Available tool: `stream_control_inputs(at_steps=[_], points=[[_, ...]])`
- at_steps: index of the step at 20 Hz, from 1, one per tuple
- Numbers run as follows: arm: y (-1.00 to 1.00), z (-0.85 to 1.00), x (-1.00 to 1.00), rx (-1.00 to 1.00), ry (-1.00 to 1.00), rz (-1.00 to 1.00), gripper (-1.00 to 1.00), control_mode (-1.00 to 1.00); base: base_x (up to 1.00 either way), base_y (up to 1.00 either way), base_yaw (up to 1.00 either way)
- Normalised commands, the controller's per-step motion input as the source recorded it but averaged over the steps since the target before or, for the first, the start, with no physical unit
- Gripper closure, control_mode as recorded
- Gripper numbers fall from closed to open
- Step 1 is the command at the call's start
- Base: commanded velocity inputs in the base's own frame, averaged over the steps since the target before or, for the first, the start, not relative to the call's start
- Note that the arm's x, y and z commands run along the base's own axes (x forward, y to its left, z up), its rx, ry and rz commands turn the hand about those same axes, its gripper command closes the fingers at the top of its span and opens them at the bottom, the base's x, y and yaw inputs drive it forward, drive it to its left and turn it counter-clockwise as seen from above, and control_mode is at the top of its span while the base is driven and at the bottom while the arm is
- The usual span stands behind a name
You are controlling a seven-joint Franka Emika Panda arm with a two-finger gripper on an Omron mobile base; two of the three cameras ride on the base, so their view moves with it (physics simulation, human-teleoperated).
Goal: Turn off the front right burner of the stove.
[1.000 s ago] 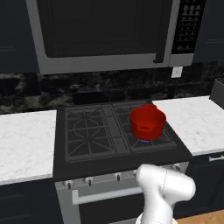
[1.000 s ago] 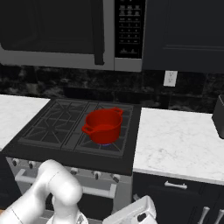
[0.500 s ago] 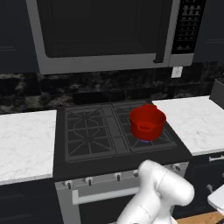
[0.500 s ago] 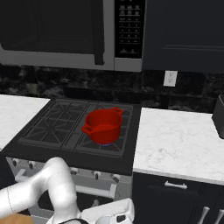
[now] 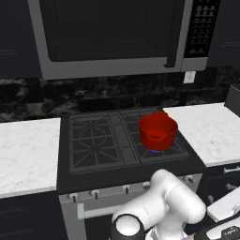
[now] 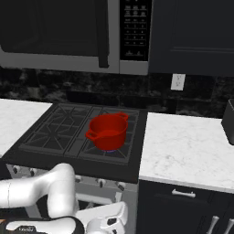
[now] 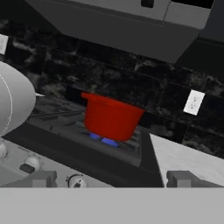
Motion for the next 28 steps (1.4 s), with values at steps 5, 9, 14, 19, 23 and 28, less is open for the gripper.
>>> stream_control_inputs(at_steps=[5, 9, 14, 19, 23, 28], points=[[0.16, -0.01, 0.32, -0.01, 0.0, -0.08, -1.0, -1.0, 0.0, 0.0, 0.0], [0.0, -0.04, 0.38, 0.0, -0.01, 0.0, -1.0, -1.0, 0.0, 0.0, 0.0], [-0.08, -0.16, 0.25, -0.01, 0.0, 0.04, -1.0, -1.0, 0.0, 0.0, 0.0], [-0.22, -0.36, 0.01, -0.08, -0.02, 0.1, -1.0, -1.0, 0.0, 0.0, 0.0], [-0.11, -0.07, 0.43, 0.0, -0.01, 0.07, -1.0, -1.0, 0.0, 0.0, 0.0], [-0.1, -0.21, 0.21, -0.01, -0.02, 0.16, -1.0, -1.0, 0.0, 0.0, 0.0]])
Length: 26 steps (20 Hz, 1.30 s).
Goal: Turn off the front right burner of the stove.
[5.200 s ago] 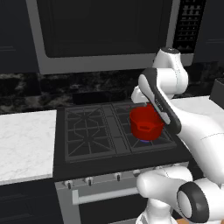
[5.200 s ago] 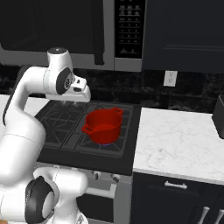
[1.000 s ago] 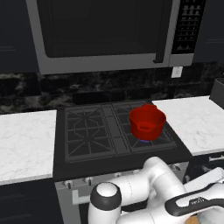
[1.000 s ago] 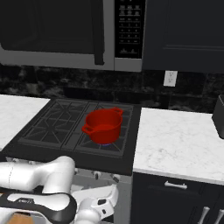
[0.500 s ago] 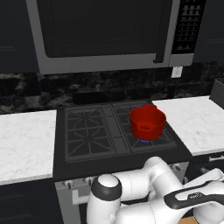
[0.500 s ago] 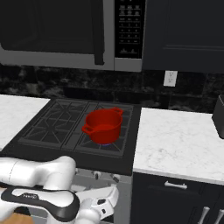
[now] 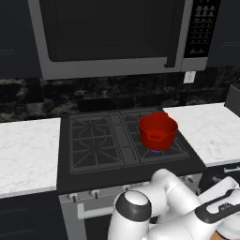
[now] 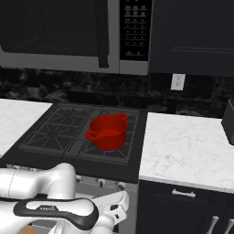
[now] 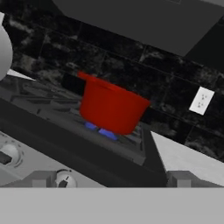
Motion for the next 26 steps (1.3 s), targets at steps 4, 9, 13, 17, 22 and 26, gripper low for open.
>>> stream_control_inputs(at_steps=[4, 9, 13, 17, 22, 26], points=[[0.0, -0.39, 0.27, -0.07, 0.0, 0.06, -1.0, -1.0, 0.0, 0.0, 0.0], [0.0, -0.38, 0.27, -0.06, -0.05, 0.01, -1.0, -1.0, 0.0, 0.0, 0.0], [0.0, -0.06, 0.46, 0.0, -0.08, -0.03, -1.0, -1.0, 0.0, 0.0, 0.0], [0.0, -0.03, 0.37, 0.0, -0.04, -0.01, -1.0, -1.0, 0.0, 0.0, 0.0], [0.0, -0.18, 0.28, 0.0, -0.04, 0.0, -1.0, -1.0, 0.0, 0.0, 0.0], [0.07, -0.32, 0.06, -0.03, -0.01, 0.0, -1.0, -1.0, 0.0, 0.0, 0.0]])
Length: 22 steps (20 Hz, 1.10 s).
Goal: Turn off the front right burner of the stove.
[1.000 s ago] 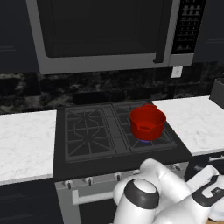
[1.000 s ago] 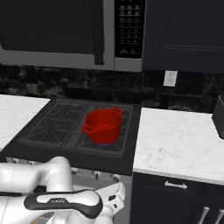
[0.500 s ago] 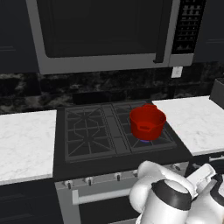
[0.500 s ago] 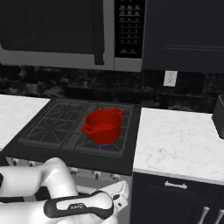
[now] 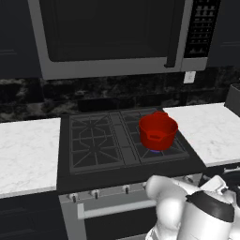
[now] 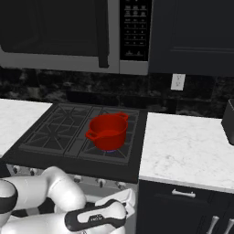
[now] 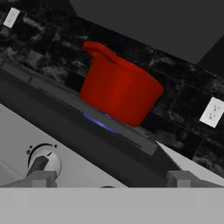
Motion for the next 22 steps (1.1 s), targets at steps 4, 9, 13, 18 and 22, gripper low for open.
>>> stream_control_inputs(at_steps=[4, 9, 13, 18, 22], points=[[0.04, -0.3, 0.07, -0.02, 0.0, 0.0, -1.0, -1.0, 0.0, 0.0, 0.0], [-0.01, -0.01, 0.29, 0.0, -0.02, 0.0, -1.0, -1.0, 0.0, 0.0, 0.0], [-0.11, 0.0, 0.24, 0.01, 0.0, 0.0, -1.0, -1.0, 0.0, 0.0, 0.0], [-0.12, -0.02, 0.05, 0.0, 0.0, 0.0, -1.0, -1.0, 0.0, 0.0, 0.0], [0.0, -0.16, 0.06, 0.0, 0.0, 0.0, -1.0, -1.0, 0.0, 0.0, 0.0]])
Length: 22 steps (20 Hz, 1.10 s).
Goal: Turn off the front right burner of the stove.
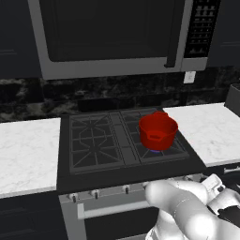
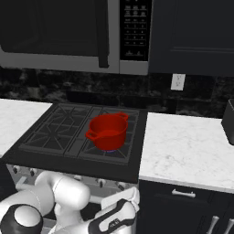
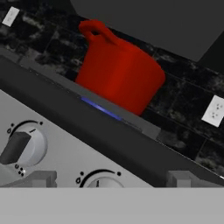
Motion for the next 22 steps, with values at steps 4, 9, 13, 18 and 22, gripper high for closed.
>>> stream_control_inputs(at_steps=[4, 9, 13, 18, 22], points=[[0.0, -0.17, 0.18, 0.0, -0.01, 0.0, -1.0, -1.0, 0.0, 0.0, 0.0], [0.0, -0.14, 0.11, 0.0, -0.06, 0.0, -1.0, -1.0, 0.0, 0.0, 0.0], [0.0, -0.13, 0.21, -0.01, 0.0, 0.0, -1.0, -1.0, 0.0, 0.0, 0.0], [0.0, -0.15, 0.0, -0.01, 0.0, 0.0, -1.0, -1.0, 0.0, 0.0, 0.0], [0.09, -0.11, -0.05, -0.05, 0.0, 0.0, -1.0, -1.0, 0.0, 0.0, 0.0]])
